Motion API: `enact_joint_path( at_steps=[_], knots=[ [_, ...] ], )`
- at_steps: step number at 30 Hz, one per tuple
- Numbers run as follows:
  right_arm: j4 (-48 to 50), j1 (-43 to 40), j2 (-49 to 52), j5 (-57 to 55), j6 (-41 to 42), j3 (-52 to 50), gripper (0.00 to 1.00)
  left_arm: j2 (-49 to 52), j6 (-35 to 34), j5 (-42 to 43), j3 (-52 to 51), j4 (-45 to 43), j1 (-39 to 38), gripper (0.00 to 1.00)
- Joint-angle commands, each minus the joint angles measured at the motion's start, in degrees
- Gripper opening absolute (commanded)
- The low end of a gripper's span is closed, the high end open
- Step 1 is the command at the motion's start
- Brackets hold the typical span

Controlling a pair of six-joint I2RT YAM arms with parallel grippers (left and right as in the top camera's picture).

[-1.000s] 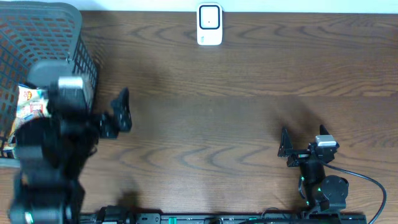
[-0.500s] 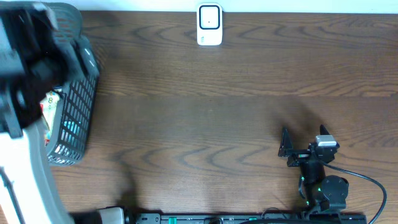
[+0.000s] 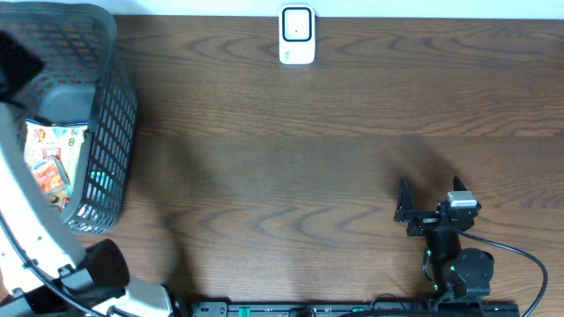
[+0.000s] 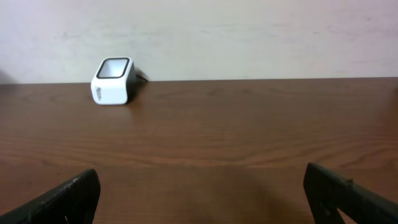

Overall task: Scan the item barcode
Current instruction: 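Move the left gripper up and into the grey basket, then grasp the white-and-blue snack bag in the basket with the left gripper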

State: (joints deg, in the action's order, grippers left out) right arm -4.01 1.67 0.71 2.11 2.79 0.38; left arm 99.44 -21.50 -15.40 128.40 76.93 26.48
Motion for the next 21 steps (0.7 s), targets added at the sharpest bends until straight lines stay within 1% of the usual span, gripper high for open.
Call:
enact_joint_path(
  at_steps=[1,5,11,19,21],
  knots=[
    [-0.26,-0.61,-0.28,-0.24,0.57,-0.07,0.99,2.62,-2.62,-3.52,0.63,0.55,3.21,0.98],
    [-0.26,-0.61,-0.22,-0.24,0.57,-0.07,0.99,5.46,-2.56,-3.13,-1.33,0.33,4.7,0.98],
    [-0.26,-0.61,-0.22,-0.24,0.55,-0.07,0.99,12.28,1.09,-3.15,-1.97,-0.04,4.5,0.98],
    [-0.26,-0.61,-0.22,-0.24,0.55,-0.07,0.99,21.53,1.2,-3.15,-2.95,0.55,3.15,0.98],
    [-0.26,-0.61,-0.22,-0.24,0.55,-0.07,0.99,23.21,2.78,-3.17,-3.69,-0.39,2.23,0.98]
  ],
)
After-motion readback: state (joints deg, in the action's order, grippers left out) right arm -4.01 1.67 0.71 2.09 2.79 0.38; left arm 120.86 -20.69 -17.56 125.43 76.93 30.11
